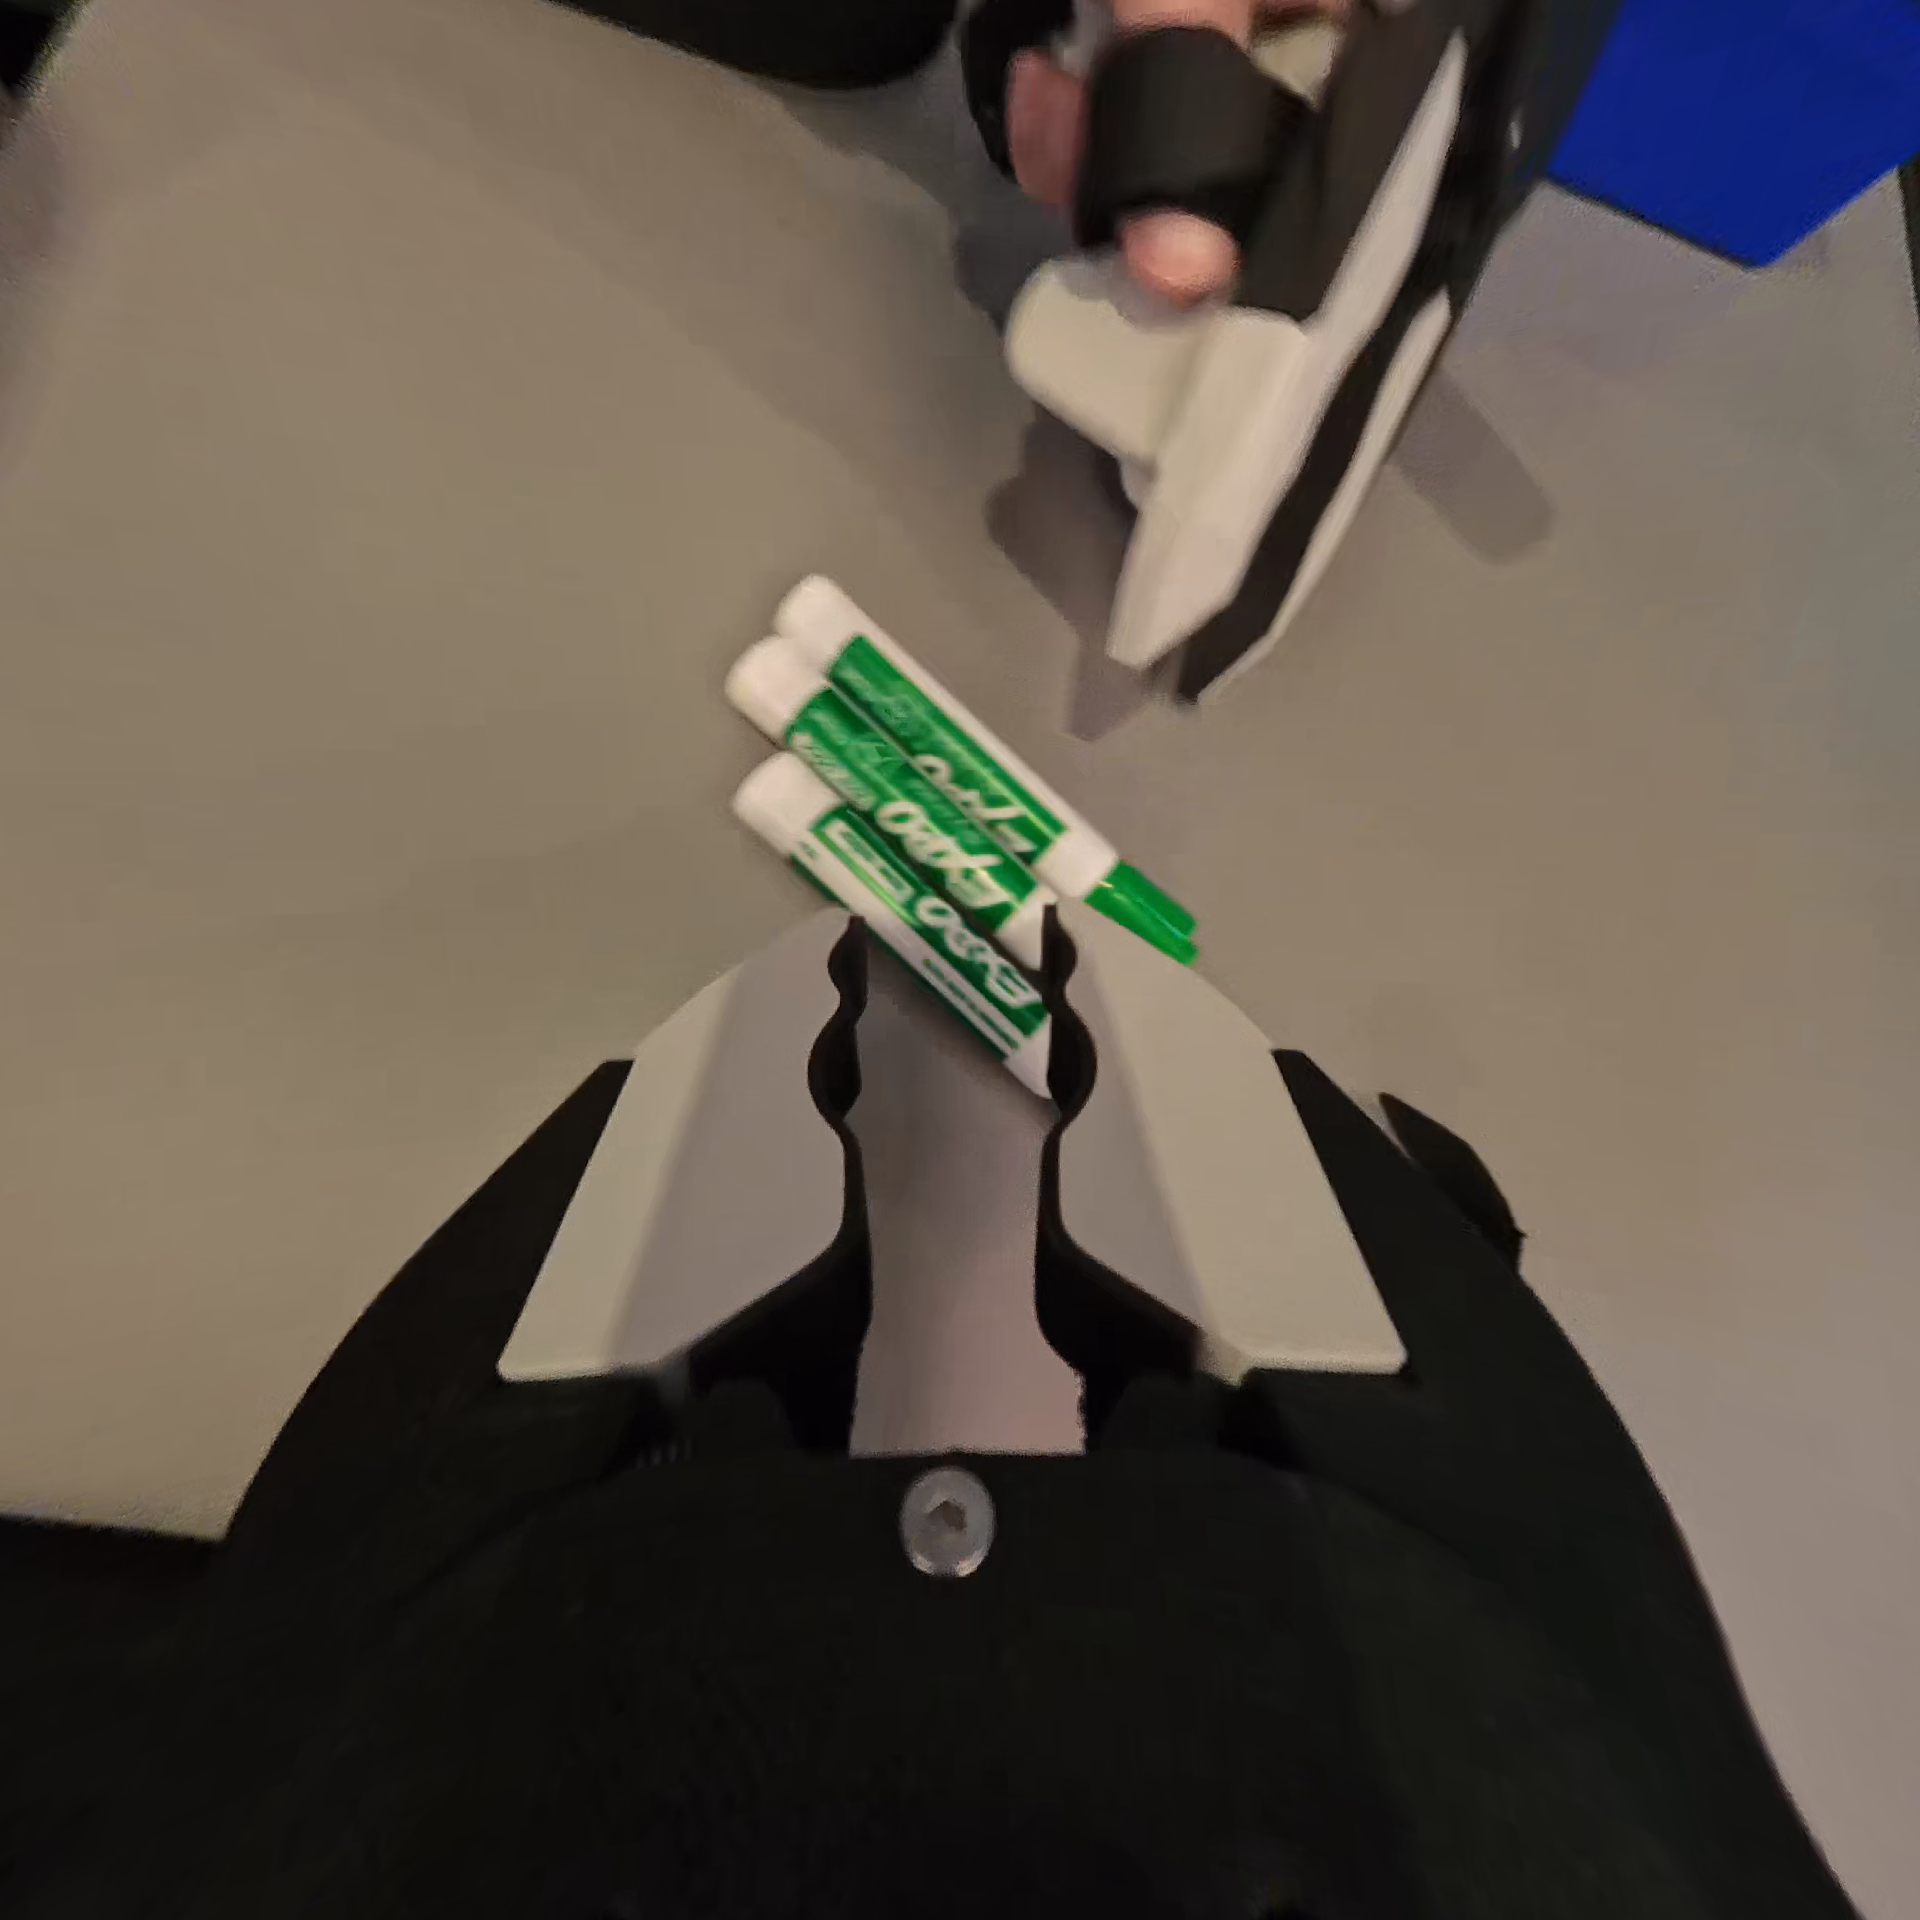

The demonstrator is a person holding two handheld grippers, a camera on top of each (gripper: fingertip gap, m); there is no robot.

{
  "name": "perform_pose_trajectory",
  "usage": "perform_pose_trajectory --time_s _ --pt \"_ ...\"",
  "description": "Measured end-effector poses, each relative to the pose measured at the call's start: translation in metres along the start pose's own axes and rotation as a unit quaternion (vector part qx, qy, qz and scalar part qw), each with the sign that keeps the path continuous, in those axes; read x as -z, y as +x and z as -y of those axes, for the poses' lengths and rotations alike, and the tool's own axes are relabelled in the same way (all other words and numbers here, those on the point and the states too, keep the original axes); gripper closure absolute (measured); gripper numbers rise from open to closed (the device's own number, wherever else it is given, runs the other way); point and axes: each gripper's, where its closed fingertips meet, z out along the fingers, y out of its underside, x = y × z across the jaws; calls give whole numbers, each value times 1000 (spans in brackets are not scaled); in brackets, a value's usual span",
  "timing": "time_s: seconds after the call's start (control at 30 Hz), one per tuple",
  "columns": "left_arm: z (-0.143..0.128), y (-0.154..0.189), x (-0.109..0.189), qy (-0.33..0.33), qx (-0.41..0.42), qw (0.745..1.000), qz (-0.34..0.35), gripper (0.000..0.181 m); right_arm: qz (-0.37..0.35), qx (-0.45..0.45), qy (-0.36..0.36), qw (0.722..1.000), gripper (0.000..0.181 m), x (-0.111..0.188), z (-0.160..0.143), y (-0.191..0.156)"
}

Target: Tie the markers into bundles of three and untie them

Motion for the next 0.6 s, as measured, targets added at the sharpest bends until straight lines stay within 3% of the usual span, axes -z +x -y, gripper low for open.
perform_pose_trajectory --time_s 0.13,0.23,0.33,0.47,0.6 --pt "-17 10 5 14 -21 999 29 133 5 18 -49 999 141 -8 -22 4" --pt "-43 26 -4 3 -33 999 18 137 -24 30 -44 998 143 -6 -30 8" --pt "-59 34 -14 5 -71 996 49 136 -32 13 -46 998 141 0 -36 12" --pt "-63 38 -23 24 -107 990 86 139 -25 16 -81 996 151 -2 -48 8" --pt "-58 35 -23 23 -109 990 90 139 -21 30 -75 997 153 -13 -39 2"
